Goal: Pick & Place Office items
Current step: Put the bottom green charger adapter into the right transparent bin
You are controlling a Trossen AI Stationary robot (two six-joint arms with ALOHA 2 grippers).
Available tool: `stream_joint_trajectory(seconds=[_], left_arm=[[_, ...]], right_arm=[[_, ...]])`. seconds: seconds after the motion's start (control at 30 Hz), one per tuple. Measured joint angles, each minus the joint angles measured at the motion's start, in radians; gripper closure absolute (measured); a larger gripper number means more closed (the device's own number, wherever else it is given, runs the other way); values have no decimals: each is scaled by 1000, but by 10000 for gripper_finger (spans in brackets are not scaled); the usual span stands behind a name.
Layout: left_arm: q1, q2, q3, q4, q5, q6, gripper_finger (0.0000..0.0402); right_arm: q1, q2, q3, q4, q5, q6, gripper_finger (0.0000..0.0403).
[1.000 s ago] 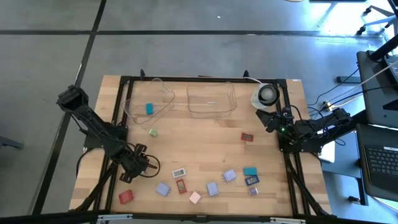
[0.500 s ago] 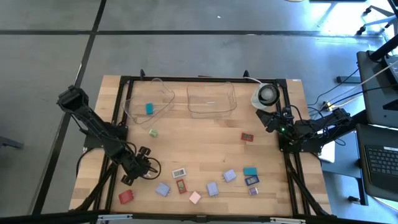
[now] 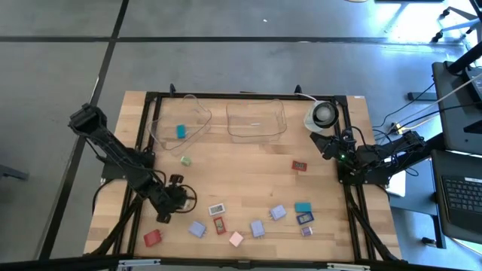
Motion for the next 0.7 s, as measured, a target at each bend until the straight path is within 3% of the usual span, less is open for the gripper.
stream_joint_trajectory(seconds=[0.27, 0.37, 0.53, 0.7], left_arm=[[143, -1, 114, 30, -421, 269, 252], [232, -1, 156, 111, -509, 384, 251], [404, -1, 186, 464, -514, 574, 250], [563, -1, 186, 948, -332, 738, 250]], right_arm=[[0, 0, 0, 0, 0, -28, 145], [0, 0, 0, 4, -10, -72, 145], [0, 0, 0, 74, -72, -194, 145], [0, 0, 0, 121, -79, -279, 145]])
